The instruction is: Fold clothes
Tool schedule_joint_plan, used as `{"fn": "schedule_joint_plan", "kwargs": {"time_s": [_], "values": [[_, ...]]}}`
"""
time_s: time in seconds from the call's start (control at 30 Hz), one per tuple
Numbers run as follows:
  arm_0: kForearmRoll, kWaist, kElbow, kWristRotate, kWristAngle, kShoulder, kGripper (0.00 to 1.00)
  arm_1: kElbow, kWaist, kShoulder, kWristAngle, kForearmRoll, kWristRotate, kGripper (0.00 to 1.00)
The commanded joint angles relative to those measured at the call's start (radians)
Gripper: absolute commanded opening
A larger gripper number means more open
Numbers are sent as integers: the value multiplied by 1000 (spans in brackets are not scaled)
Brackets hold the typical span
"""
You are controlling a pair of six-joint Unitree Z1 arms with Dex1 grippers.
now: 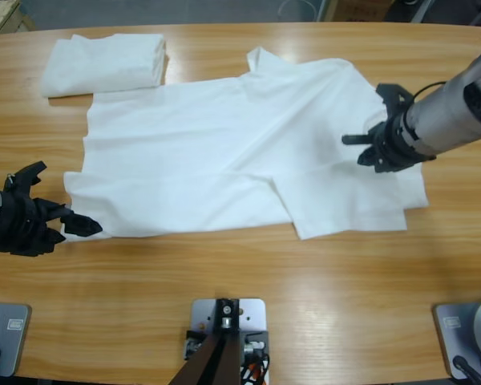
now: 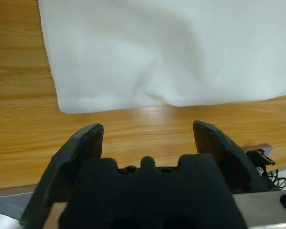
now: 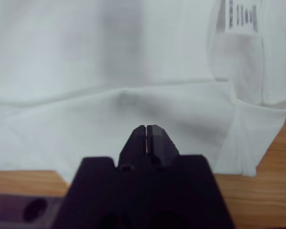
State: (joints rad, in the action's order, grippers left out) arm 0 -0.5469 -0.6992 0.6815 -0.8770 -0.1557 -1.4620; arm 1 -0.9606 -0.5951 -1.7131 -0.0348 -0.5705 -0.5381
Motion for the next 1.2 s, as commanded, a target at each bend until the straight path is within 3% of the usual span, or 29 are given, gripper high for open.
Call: {"fn": "schedule_joint_plan", "kwargs": {"time_s": [0.03, 0.37, 0.73, 0.87, 0.93, 0.97, 1.0, 1.03, 1.2], "values": [[1, -6, -18, 4, -8, -2, 830, 45, 65, -68, 18, 46, 32, 0], [-1, -6, -27, 0, -24, 5, 845, 63, 81, -123, 26, 90, 23, 0], [4, -6, -10, 8, -36, -41, 996, 38, 172, -183, 38, 115, 76, 0], [8, -6, -7, 8, -3, -64, 967, 40, 172, -191, 44, 113, 79, 0], [15, -6, 3, 4, 7, -75, 795, 42, 172, -189, 45, 113, 79, 0], [31, -6, 5, 2, 7, -81, 622, 43, 172, -188, 46, 113, 79, 0], [63, -6, 5, -3, 5, -92, 173, 43, 172, -189, 48, 113, 79, 0], [83, -6, 6, 1, 5, -95, 0, 44, 172, -189, 50, 113, 79, 0], [116, -6, -4, 8, 44, -84, 0, 47, 172, -192, 51, 113, 79, 0]]}}
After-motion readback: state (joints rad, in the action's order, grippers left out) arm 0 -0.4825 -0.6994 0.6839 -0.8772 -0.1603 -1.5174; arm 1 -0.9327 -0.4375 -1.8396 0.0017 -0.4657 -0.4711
